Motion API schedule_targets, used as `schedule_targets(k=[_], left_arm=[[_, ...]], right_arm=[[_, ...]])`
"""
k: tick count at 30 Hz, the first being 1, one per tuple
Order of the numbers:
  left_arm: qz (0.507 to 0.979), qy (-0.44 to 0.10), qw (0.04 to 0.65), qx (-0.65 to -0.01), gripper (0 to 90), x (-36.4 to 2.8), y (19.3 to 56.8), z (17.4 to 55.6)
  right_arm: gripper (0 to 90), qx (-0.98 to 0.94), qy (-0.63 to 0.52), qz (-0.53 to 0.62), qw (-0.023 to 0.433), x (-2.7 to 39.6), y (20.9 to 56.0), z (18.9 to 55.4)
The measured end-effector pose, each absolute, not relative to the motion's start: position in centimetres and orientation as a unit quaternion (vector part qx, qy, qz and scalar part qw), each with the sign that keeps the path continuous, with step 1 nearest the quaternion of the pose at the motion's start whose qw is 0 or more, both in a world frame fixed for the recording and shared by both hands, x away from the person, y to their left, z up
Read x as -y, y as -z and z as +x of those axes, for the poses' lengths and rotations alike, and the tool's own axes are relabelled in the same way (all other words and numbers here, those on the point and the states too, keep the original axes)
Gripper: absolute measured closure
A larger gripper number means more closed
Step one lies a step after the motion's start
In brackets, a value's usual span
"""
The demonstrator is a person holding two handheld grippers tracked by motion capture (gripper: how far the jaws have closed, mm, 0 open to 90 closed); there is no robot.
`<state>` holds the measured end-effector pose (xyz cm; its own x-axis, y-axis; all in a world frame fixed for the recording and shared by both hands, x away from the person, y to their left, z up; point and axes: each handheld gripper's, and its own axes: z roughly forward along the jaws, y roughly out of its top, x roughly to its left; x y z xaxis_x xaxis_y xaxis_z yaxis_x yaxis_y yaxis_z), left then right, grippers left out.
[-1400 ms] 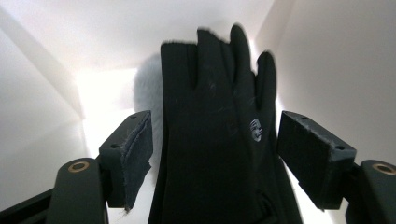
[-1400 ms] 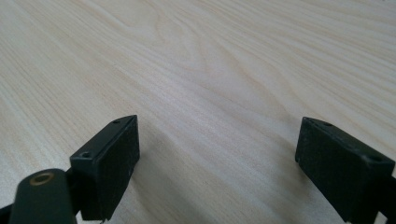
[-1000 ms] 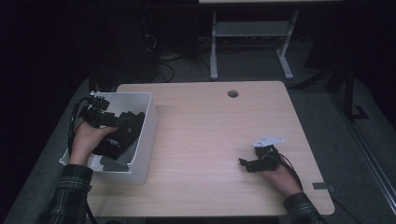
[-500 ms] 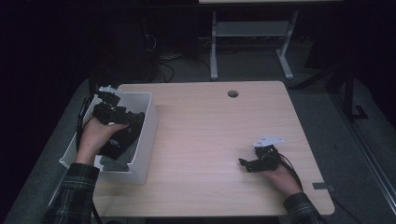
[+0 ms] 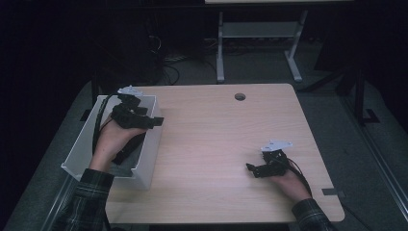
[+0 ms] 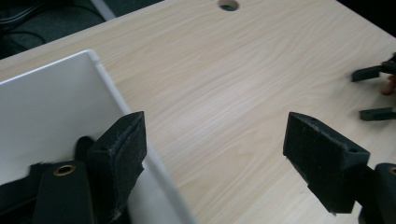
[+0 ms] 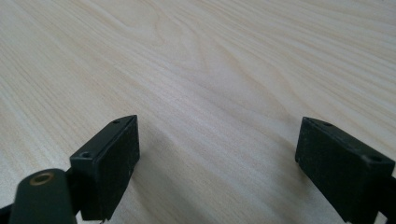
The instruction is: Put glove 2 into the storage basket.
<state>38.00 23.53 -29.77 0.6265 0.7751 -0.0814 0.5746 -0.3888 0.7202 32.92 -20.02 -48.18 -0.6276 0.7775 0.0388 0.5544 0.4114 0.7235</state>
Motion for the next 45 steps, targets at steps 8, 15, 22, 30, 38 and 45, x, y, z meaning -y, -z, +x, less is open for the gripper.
schedule_targets(k=[8, 15, 22, 30, 38, 45], left_arm=[[0.831, -0.123, 0.381, -0.386, 21.1, -20.6, 29.9, 37.5], [0.834, -0.112, 0.392, -0.372, 21.1, -18.2, 30.4, 37.1], [0.842, -0.103, 0.395, -0.352, 21.1, -15.7, 31.3, 36.2], [0.85, -0.09, 0.394, -0.338, 21.0, -13.5, 33.3, 35.6], [0.856, -0.078, 0.397, -0.322, 20.9, -12.0, 35.6, 35.1], [0.865, -0.07, 0.393, -0.305, 20.3, -10.8, 37.5, 34.6]], right_arm=[[13.5, -0.825, -0.363, 0.404, 0.154, 20.0, 48.2, 32.9], [13.5, -0.825, -0.363, 0.404, 0.154, 20.0, 48.2, 32.9], [13.5, -0.825, -0.363, 0.405, 0.154, 20.0, 48.2, 32.9], [13.5, -0.825, -0.363, 0.405, 0.153, 20.0, 48.2, 32.9], [13.6, -0.826, -0.363, 0.404, 0.153, 20.0, 48.2, 32.9], [13.6, -0.826, -0.363, 0.404, 0.153, 20.0, 48.2, 32.9]])
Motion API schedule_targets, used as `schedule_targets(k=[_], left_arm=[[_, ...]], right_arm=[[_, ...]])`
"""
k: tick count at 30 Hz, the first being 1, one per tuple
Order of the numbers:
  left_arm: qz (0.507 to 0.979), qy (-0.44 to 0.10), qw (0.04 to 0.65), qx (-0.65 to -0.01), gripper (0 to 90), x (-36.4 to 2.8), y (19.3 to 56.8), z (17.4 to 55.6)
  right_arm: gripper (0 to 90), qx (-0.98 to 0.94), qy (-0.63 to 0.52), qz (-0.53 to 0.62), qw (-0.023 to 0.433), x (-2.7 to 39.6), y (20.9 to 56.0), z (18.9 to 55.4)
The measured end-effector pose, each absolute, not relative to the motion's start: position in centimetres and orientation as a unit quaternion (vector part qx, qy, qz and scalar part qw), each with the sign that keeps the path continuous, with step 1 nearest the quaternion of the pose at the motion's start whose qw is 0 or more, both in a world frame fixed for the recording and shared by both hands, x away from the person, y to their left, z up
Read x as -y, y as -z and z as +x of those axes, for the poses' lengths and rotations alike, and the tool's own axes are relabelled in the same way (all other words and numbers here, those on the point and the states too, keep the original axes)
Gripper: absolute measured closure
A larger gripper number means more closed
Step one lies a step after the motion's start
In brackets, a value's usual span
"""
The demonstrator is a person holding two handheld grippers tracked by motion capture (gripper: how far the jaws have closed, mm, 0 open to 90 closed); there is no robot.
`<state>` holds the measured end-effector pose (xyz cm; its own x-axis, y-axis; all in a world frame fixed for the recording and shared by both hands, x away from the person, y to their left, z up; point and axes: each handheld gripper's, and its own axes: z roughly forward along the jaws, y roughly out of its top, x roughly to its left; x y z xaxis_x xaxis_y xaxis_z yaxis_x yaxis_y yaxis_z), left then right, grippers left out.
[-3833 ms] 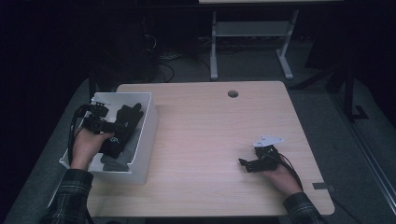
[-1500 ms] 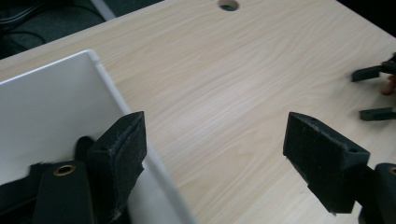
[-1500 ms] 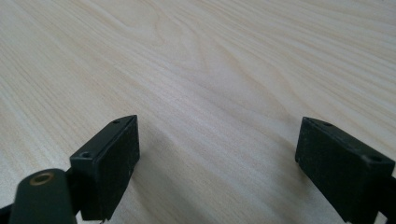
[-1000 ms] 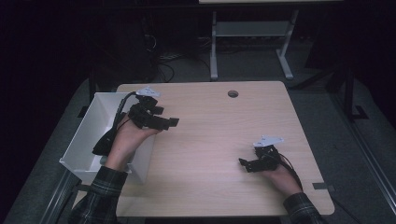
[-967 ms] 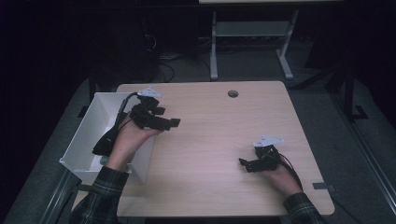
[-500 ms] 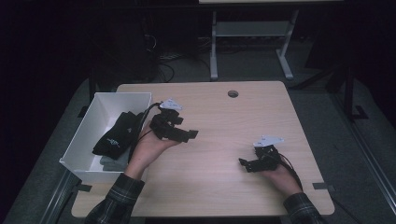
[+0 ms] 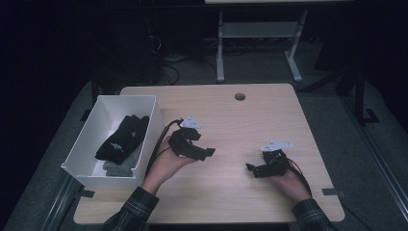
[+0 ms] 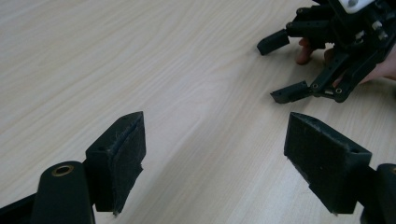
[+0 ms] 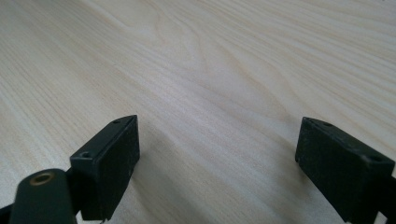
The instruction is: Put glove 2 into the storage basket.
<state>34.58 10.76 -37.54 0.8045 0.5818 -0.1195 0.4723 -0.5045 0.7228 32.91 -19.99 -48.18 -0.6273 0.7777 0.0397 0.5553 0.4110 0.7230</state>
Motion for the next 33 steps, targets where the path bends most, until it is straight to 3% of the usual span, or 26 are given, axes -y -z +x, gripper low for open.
schedule_targets(k=[33], left_arm=[[0.893, -0.074, 0.355, -0.267, 15.1, -8.4, 45.7, 33.4]], right_arm=[[13.6, -0.826, -0.363, 0.403, 0.153, 20.0, 48.2, 32.9]])
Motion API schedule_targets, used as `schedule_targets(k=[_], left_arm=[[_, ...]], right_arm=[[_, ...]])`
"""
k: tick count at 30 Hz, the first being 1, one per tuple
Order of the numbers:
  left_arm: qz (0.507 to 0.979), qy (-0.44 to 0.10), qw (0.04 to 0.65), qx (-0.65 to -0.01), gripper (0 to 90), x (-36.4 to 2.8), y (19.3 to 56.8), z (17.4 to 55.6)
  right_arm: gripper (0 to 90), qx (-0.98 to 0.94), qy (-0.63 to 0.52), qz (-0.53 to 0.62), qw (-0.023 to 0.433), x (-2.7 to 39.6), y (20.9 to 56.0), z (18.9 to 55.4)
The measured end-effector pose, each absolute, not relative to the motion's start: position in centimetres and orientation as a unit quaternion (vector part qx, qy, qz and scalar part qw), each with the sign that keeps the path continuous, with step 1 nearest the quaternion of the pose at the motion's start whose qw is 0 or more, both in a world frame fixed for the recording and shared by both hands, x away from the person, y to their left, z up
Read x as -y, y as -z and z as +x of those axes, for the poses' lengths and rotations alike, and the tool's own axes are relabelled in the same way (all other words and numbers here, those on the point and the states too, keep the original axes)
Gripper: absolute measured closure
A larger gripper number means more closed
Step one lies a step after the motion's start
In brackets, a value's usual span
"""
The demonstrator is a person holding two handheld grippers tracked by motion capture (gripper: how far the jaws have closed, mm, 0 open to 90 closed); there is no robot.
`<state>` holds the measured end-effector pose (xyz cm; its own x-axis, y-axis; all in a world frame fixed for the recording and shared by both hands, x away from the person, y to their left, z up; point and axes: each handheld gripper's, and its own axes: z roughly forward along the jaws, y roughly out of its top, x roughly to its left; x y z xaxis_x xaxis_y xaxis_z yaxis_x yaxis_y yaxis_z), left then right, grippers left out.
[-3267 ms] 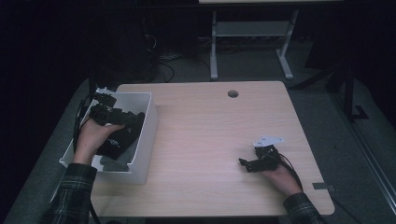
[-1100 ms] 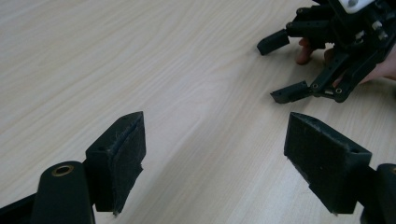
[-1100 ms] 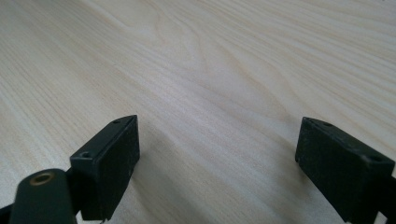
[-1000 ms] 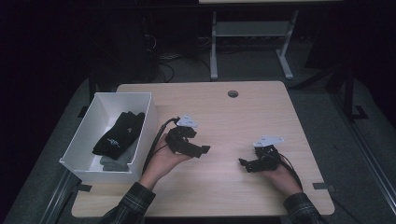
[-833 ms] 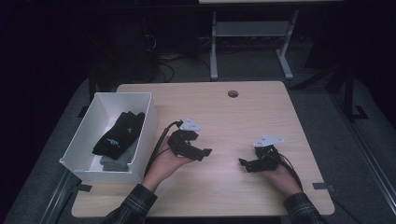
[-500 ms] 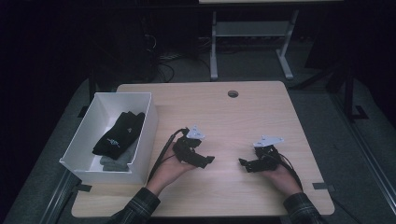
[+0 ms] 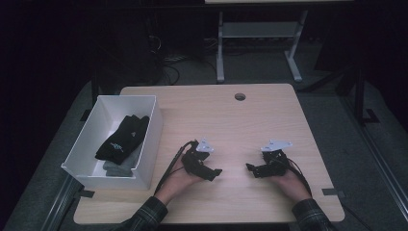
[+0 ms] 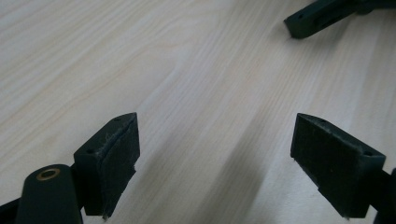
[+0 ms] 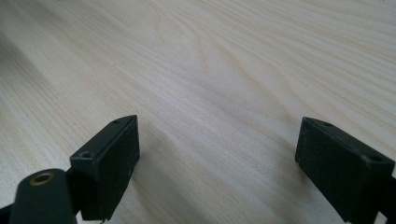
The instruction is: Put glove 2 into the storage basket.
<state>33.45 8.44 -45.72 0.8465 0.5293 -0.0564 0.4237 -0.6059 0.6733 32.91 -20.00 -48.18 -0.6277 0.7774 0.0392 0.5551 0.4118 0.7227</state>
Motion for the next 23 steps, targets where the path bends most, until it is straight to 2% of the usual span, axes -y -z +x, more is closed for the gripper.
schedule_targets(k=[4, 10, 23], left_arm=[[0.897, -0.077, 0.348, -0.262, 13.5, -8.3, 46.9, 33.3], [0.888, -0.102, 0.377, -0.244, 12.5, -8.4, 47.9, 32.8], [0.889, -0.1, 0.377, -0.238, 12.6, -8.3, 47.9, 32.8]], right_arm=[[13.5, -0.826, -0.363, 0.403, 0.153, 20.0, 48.2, 32.9], [13.6, -0.826, -0.363, 0.403, 0.153, 20.0, 48.2, 32.9], [13.6, -0.827, -0.363, 0.402, 0.154, 20.0, 48.2, 32.9]])
